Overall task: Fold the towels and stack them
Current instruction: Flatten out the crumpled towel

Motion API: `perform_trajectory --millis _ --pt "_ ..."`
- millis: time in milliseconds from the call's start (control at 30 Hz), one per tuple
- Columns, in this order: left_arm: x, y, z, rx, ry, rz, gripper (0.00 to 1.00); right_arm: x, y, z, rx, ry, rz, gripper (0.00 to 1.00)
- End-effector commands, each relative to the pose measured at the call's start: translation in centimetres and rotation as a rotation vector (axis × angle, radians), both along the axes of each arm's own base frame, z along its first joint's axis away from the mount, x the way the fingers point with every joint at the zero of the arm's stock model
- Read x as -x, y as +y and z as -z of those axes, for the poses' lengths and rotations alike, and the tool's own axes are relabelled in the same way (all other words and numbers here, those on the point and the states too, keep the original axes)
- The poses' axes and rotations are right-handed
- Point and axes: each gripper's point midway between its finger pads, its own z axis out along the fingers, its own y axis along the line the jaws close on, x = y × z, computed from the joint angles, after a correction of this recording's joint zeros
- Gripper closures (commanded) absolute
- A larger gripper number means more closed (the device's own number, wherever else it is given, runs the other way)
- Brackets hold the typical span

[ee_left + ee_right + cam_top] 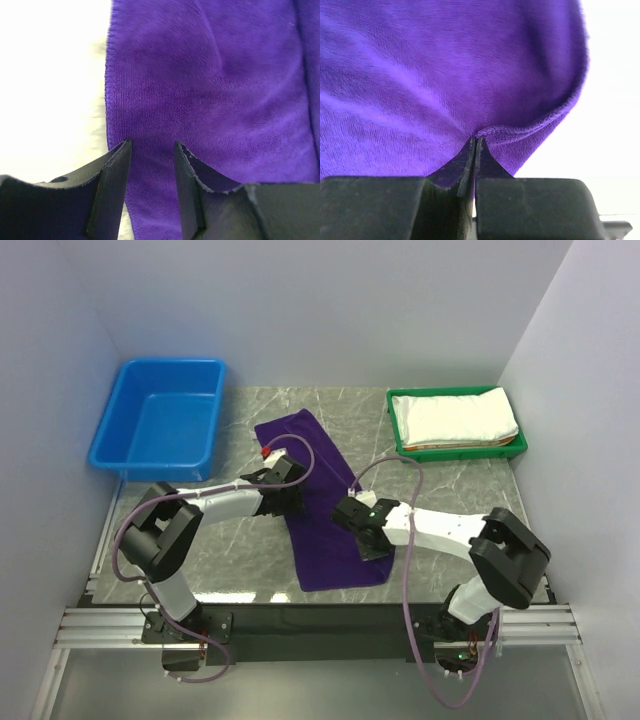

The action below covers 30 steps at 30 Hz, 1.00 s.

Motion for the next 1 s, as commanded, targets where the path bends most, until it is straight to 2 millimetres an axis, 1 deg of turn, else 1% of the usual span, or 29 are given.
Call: perform_trajectory --millis 0,67,133,167,233,267,300,367,400,500,533,567,600,633,667,733,767,800,833,867,900,933,967 --pt "1.7 4.7 1.5 -0.144 0.060 -0.074 0.53 0.2 -3.5 -1.7 0.083 -0.063 0.086 1.00" --pt "1.6 5.7 1.2 -0.169 0.053 -0.090 0.53 0.6 -4.7 -2.1 0.102 -0.063 0.129 1.00" --pt "1.6 6.2 1.2 -0.192 0.050 -0.094 0.53 0.7 -5.7 -2.6 0.096 -0.083 0.184 1.00" --pt "1.4 6.6 1.1 -0.204 0.046 -0.101 0.52 1.1 -6.5 -2.8 0.115 -0.078 0.204 1.00" --pt "1.5 6.8 1.1 -0.217 0.049 -0.097 0.52 1.2 -8.0 -3.4 0.142 -0.109 0.249 1.00" --pt "1.5 6.7 1.1 -0.217 0.048 -0.096 0.52 1.7 -9.0 -3.7 0.169 -0.111 0.292 0.99" --pt "1.4 6.6 1.0 -0.216 0.046 -0.090 0.52 1.9 -9.6 -3.9 0.181 -0.118 0.312 0.90" --pt "1.4 6.6 0.9 -0.214 0.047 -0.087 0.52 2.3 -10.8 -4.4 0.219 -0.129 0.358 0.83" --pt "1.3 6.5 0.9 -0.214 0.047 -0.082 0.52 2.3 -11.2 -4.6 0.222 -0.140 0.375 0.77" --pt "1.3 6.4 0.5 -0.216 0.042 -0.069 0.50 2.5 -11.6 -4.5 0.190 -0.139 0.431 0.66" --pt "1.3 6.5 0.3 -0.222 0.043 -0.069 0.49 2.8 -11.1 -4.2 0.164 -0.106 0.414 0.64" --pt "1.2 6.5 -0.2 -0.218 0.035 -0.067 0.48 2.4 -10.4 -4.2 0.127 -0.110 0.405 0.61" --pt "1.2 6.5 -0.4 -0.219 0.031 -0.061 0.48 1.9 -9.7 -4.6 0.090 -0.124 0.393 0.58" --pt "1.2 6.3 -0.8 -0.209 0.026 -0.054 0.46 1.2 -8.7 -4.9 0.044 -0.137 0.366 0.57" --pt "1.3 6.2 -1.6 -0.198 0.014 -0.049 0.44 0.8 -7.6 -5.2 -0.011 -0.135 0.340 0.57" --pt "1.4 6.0 -2.5 -0.186 0.001 -0.041 0.41 -0.4 -5.2 -6.4 -0.124 -0.162 0.240 0.57" --pt "1.5 5.9 -3.6 -0.168 -0.017 -0.040 0.39 -1.6 -3.5 -7.2 -0.204 -0.199 0.211 0.57" --pt "1.7 5.9 -4.1 -0.159 -0.022 -0.040 0.37 -1.8 -1.8 -7.8 -0.273 -0.183 0.164 0.59" --pt "1.8 5.8 -4.5 -0.149 -0.029 -0.039 0.32 -2.2 -0.7 -8.2 -0.307 -0.187 0.106 0.59" --pt "2.1 5.9 -5.3 -0.131 -0.044 -0.038 0.30 -2.8 1.0 -8.6 -0.375 -0.197 0.071 0.60" --pt "2.5 6.1 -5.6 -0.125 -0.042 -0.041 0.22 -2.7 2.2 -8.2 -0.403 -0.156 0.032 0.64" --pt "2.7 6.2 -5.9 -0.120 -0.047 -0.044 0.16 -2.5 2.9 -7.9 -0.413 -0.130 -0.013 0.65" --pt "2.9 6.5 -6.8 -0.110 -0.063 -0.050 0.14 -2.6 4.1 -7.0 -0.424 -0.099 -0.049 0.69"
